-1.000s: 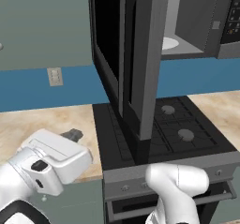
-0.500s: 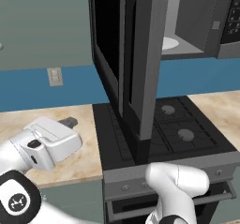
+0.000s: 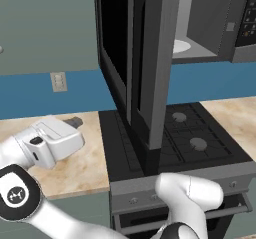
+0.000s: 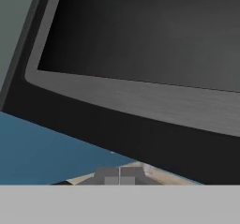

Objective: Transport the fish from the fridge to the microwave and turn on the microwave.

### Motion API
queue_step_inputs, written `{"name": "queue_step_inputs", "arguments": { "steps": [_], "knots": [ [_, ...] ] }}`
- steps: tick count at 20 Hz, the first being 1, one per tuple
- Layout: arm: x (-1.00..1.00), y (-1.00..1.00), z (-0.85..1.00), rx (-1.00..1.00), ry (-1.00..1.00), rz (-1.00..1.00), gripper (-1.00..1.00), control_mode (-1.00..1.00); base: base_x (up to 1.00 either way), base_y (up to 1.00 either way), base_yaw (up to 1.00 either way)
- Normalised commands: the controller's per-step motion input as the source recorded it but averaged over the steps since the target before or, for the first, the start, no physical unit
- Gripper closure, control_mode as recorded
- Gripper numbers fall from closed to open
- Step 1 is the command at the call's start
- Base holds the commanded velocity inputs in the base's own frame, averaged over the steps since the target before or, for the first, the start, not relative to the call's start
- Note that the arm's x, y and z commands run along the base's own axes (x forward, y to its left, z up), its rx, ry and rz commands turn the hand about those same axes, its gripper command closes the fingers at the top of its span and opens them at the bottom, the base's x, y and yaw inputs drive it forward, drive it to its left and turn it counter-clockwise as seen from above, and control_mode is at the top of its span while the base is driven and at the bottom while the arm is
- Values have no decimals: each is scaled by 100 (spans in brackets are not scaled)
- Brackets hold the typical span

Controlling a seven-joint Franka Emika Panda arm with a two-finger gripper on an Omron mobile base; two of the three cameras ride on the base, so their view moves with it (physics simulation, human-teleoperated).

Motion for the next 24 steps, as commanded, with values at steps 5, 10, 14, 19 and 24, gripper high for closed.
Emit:
{"name": "queue_step_inputs", "arguments": {
  "steps": [5, 10, 14, 19, 24],
  "knots": [
    [0, -12, 0, 0, 0, -5, 100, -100, 0, 0, 0],
    [2, -33, 0, 0, 0, -4, 100, -100, 0, 0, 0],
    [0, -41, 0, 0, 0, 0, 100, -100, 0, 0, 0],
    [0, -45, 4, 0, 0, 0, 100, -100, 0, 0, 0],
    [0, -49, 13, 0, 0, 0, 100, -100, 0, 0, 0]
  ]
}}
